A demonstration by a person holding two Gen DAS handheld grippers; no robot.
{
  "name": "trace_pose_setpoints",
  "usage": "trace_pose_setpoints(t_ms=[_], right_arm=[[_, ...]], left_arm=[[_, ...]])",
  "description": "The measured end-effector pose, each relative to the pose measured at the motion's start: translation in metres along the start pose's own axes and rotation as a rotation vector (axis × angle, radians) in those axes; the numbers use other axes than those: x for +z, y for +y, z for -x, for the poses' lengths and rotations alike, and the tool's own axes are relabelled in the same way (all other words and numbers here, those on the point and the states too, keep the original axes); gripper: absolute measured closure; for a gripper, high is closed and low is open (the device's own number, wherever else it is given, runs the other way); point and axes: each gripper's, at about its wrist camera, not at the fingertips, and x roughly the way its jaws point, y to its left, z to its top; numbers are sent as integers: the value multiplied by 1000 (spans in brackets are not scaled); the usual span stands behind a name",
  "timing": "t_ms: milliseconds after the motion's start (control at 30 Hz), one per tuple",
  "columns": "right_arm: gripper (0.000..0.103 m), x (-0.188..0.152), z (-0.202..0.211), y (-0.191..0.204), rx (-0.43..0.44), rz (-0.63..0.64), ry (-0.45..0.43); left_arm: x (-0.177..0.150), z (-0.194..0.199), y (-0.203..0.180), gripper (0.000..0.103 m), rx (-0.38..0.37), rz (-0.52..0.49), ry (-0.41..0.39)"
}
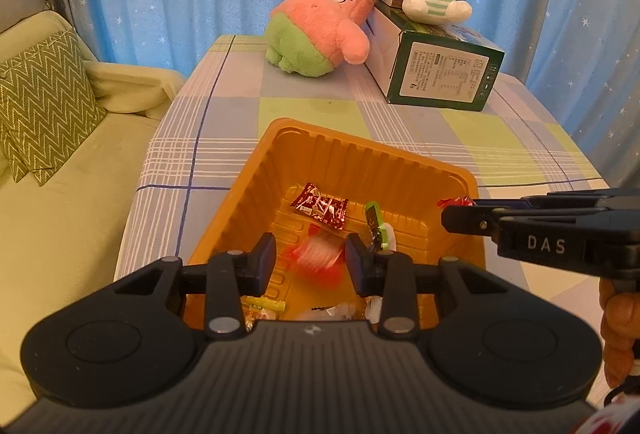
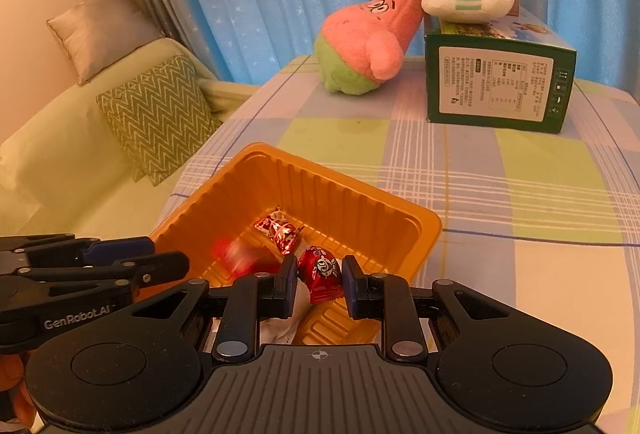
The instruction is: Organize snacks
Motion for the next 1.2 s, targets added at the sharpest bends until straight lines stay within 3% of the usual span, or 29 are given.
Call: trace_pose_setpoints(t_ms=[400,533,567,667,733,1200], right_arm=[[79,6,3,0,-4,-15,-14],[78,8,-3,1,42,-20,-5],[77,8,-5,0,50,-32,0],[50,8,-3,-3,45,-62,-12],[50,6,-1,-3,33,-61,-10],[50,-6,35,7,25,-89,-6]], left_arm=[[-1,10,-2,69,2,-6,-16],[-2,13,-1,69,6,3,-21],[-3,13,0,69,7,5,-20],[-6,15,1,67,13,16,-18],[-9,17,2,66,18,21,-16],[-25,57,-1,30,35,64,-50]])
